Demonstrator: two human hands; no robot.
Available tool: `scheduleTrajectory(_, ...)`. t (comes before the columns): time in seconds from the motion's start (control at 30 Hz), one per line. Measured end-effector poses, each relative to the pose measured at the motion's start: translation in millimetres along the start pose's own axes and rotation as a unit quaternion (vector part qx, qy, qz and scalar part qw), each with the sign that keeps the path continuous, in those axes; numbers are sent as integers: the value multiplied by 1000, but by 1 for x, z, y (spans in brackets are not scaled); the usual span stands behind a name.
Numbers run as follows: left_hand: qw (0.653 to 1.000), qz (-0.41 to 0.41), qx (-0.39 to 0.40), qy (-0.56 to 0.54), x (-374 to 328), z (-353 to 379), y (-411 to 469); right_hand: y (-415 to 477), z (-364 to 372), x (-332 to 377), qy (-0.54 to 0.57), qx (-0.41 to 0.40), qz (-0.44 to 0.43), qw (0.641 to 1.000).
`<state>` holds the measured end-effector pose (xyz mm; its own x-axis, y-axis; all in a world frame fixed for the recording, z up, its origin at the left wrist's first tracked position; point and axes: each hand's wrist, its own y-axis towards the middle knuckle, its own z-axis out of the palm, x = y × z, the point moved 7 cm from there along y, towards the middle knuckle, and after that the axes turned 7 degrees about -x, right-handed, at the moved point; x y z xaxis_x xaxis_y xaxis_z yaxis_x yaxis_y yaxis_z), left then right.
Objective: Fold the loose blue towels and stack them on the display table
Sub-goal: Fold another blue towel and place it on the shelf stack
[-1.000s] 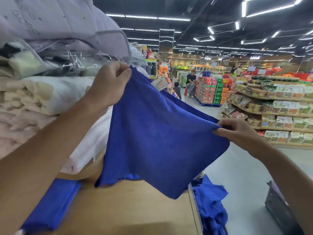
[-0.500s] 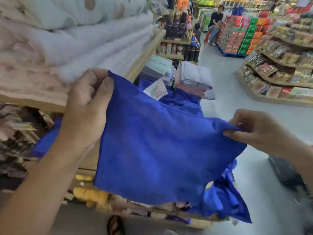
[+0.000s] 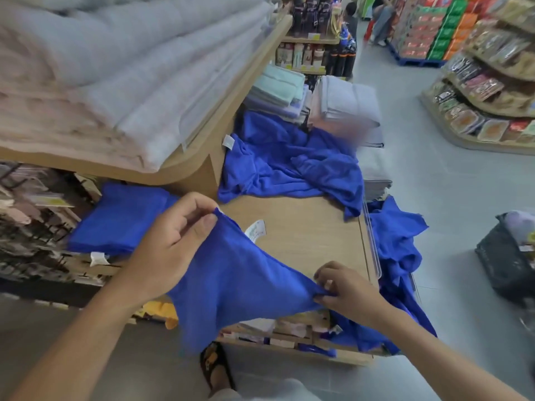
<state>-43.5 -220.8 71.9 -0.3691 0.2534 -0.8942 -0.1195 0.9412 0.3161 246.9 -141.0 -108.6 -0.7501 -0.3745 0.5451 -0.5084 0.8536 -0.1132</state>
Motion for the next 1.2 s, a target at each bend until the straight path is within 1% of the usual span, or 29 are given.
scheduleTrajectory(0.1,1000,-17,-4,10,16,-9,-8,1,3,4,-26,-41,0,999)
scheduleTrajectory(0.17,999,-38,-8,6,30,-15,-13,0,6,9,-55,-50,-14,997)
scheduleTrajectory(0.3,992,-94,-42,-74,54,-26,-22,1,19,24,-52,-44,-25,997)
scheduleTrajectory(0.37,987,-115,-39,-110,59,-28,-23,5,23,37,-59,-49,-49,996)
scheduleTrajectory(0.43,985,-115,-25,-128,58,-27,-24,7,24,55,-49,-59,-77,994)
scheduleTrajectory(0.47,985,-110,-16,-131,54,-26,-24,8,23,67,-14,-62,-87,994)
scheduleTrajectory(0.53,988,-93,3,-125,42,-22,-22,9,14,98,105,-72,-111,986)
scheduleTrajectory(0.63,994,-56,41,-85,19,-13,-17,13,-7,148,274,-76,-156,946)
scheduleTrajectory(0.7,997,-38,49,-56,7,-7,-12,16,-26,172,348,-79,-186,915)
scheduleTrajectory(0.77,999,-16,31,-22,-5,-7,-6,17,-44,184,402,-86,-205,888)
scheduleTrajectory(0.83,1000,4,3,7,-16,-9,2,17,-56,187,428,-85,-215,874)
scheduleTrajectory(0.9,999,23,-22,10,-27,-12,10,16,-63,187,416,-71,-221,879)
scheduleTrajectory(1.0,997,57,-45,-10,-46,-14,24,16,-69,182,377,-57,-214,899)
scheduleTrajectory(1.1,996,72,-45,-26,-60,-14,37,13,-76,175,367,-60,-200,906)
scheduleTrajectory(1.2,996,83,-39,-25,-69,-11,47,10,-81,168,349,-35,-202,915)
